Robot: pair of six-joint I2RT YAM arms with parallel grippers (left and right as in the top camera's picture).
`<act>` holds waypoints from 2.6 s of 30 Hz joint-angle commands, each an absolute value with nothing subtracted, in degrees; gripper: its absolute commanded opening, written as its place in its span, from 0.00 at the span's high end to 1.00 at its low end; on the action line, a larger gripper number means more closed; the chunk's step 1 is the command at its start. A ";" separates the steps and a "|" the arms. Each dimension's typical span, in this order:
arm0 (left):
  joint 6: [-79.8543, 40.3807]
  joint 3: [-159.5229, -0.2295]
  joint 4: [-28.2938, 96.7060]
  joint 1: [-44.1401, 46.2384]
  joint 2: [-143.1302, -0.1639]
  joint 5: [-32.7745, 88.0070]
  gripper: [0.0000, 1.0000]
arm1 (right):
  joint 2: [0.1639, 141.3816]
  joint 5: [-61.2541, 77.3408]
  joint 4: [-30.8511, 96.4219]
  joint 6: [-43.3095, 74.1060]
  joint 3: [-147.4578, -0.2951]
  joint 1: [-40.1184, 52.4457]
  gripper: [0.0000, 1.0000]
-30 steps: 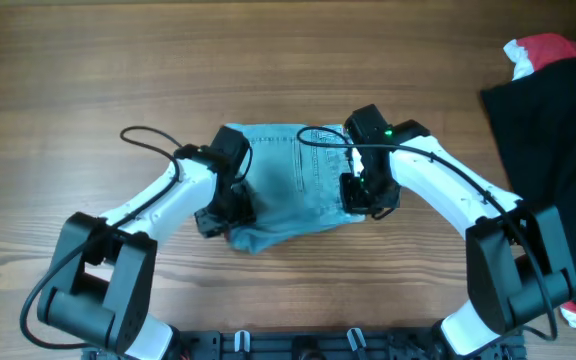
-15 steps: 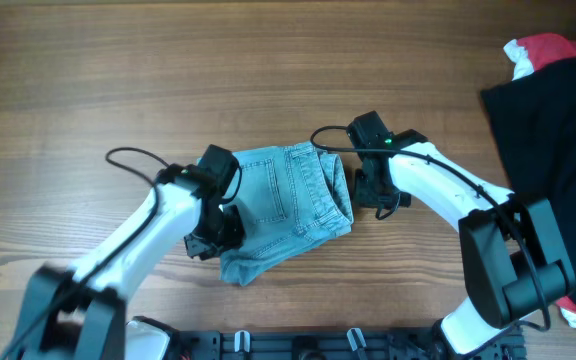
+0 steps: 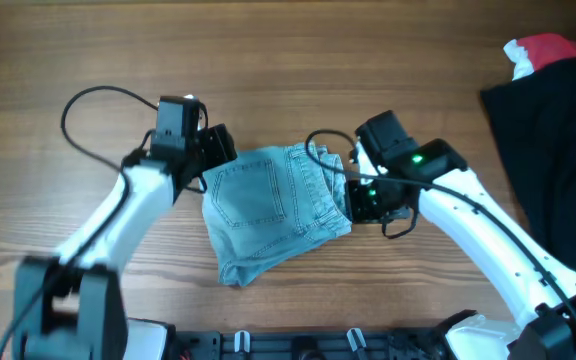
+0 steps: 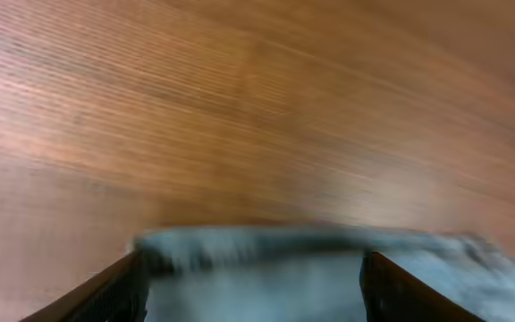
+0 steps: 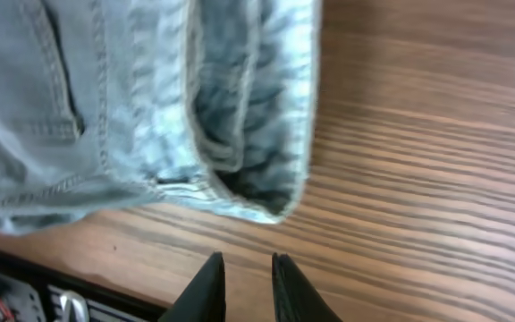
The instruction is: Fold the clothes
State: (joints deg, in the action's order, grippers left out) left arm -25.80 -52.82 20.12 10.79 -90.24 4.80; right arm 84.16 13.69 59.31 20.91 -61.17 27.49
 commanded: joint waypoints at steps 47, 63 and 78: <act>-9.91 -57.82 23.40 14.63 -108.57 34.76 0.96 | 99.88 2.31 29.39 19.53 -55.00 26.81 0.62; -16.45 -58.22 15.25 -24.62 -87.11 4.73 0.00 | 99.88 2.35 30.74 19.64 -55.00 26.81 0.62; -19.84 -60.27 17.47 1.15 -94.76 19.49 0.03 | 99.88 3.03 30.79 19.70 -55.02 26.81 0.61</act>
State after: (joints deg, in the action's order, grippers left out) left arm -19.42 -59.22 18.90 -4.01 -89.06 18.39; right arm 99.33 2.52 30.76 20.23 -54.15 26.57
